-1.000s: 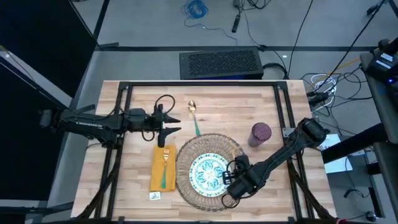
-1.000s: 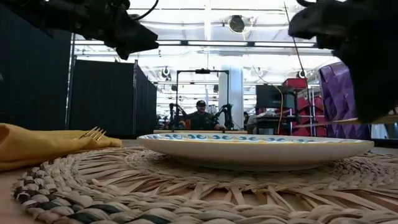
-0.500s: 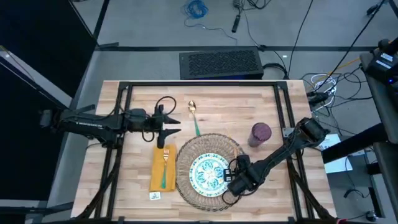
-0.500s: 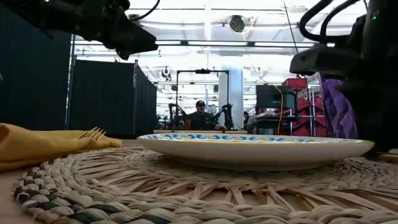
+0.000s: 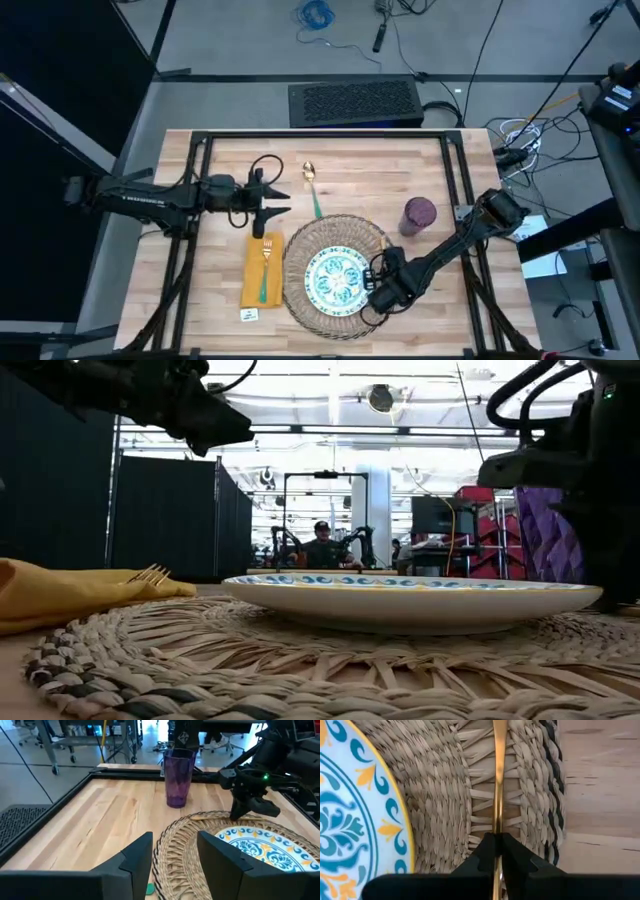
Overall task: Set table place
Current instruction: Put the gold table knife to the right of the white plate on the brown table mat, then put the green table spoon to the right of the gold table knife on the brown table mat
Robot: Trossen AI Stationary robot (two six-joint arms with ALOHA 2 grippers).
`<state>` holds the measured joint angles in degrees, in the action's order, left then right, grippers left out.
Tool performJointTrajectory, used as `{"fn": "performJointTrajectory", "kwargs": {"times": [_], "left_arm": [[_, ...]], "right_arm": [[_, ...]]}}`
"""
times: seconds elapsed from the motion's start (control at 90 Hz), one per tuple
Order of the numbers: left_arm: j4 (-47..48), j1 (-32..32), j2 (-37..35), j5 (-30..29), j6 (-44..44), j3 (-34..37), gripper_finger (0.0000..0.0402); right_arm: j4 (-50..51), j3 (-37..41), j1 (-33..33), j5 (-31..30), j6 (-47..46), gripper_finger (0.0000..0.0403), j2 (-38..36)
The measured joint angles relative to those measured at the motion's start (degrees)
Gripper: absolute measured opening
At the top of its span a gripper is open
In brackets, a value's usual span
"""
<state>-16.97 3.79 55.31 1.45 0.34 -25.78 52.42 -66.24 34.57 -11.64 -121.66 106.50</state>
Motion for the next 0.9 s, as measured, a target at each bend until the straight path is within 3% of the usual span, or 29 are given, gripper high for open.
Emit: {"fn": "performJointTrajectory", "kwargs": {"times": [0.9], "left_arm": [[-0.04, 0.00, 0.00, -0.02, -0.20, 0.00, 0.0141]], "right_arm": [[-1.68, -0.04, 0.00, 1.49, 1.93, 0.0134, 0.00]]}}
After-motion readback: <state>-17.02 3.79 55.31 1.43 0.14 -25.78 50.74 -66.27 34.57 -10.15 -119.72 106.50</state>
